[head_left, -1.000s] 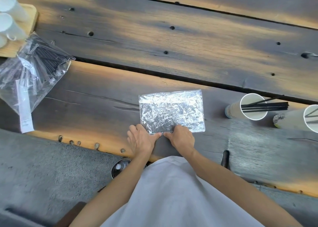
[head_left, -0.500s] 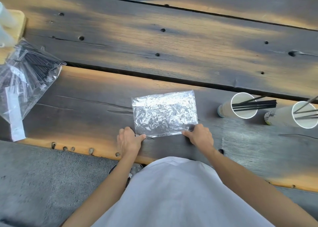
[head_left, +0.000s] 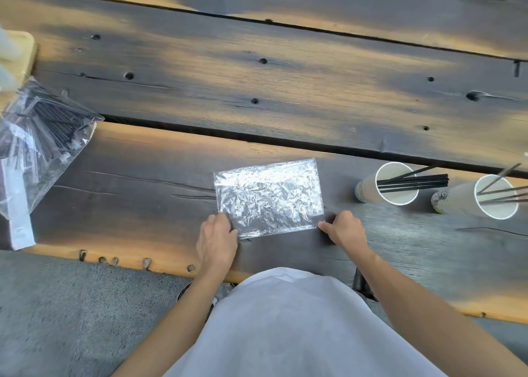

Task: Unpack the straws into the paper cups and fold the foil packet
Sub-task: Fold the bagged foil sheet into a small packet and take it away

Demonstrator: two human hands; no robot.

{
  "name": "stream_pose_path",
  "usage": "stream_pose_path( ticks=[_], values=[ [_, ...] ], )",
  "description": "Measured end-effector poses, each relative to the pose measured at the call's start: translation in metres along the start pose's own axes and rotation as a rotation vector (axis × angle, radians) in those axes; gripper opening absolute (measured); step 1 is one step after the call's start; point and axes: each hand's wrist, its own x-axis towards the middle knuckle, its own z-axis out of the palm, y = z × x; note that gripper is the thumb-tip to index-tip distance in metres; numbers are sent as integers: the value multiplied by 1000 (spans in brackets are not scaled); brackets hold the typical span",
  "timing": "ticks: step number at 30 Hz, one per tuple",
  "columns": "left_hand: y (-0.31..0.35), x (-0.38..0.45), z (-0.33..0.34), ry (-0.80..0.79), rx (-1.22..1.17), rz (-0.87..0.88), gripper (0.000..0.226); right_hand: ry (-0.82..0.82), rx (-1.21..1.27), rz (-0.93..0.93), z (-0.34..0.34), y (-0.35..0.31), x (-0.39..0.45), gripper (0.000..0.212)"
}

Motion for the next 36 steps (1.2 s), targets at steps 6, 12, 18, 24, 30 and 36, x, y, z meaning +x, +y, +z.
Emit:
stream_pose_path(
  ticks=[6,12,18,24,30,36],
  values=[
    [28,23,36,-99,168,774,53,-28,-23,0,0,-4,1,38],
    [38,47,30,-130,209,702,77,70,-72,-116,-2,-26,-9,26],
    [49,59,21,-112,208,744,80,43,-160,-733,19,-94,-13,11],
    [46,70,20,-167,176,692,61,-108,-64,-814,18,-135,12,23],
    [47,87,8,-226,154,568,101,-188,-85,-681,10,-159,35,19],
    [51,91,10,-130,103,516,83,-119,-91,-565,14,-180,45,18]
  ],
)
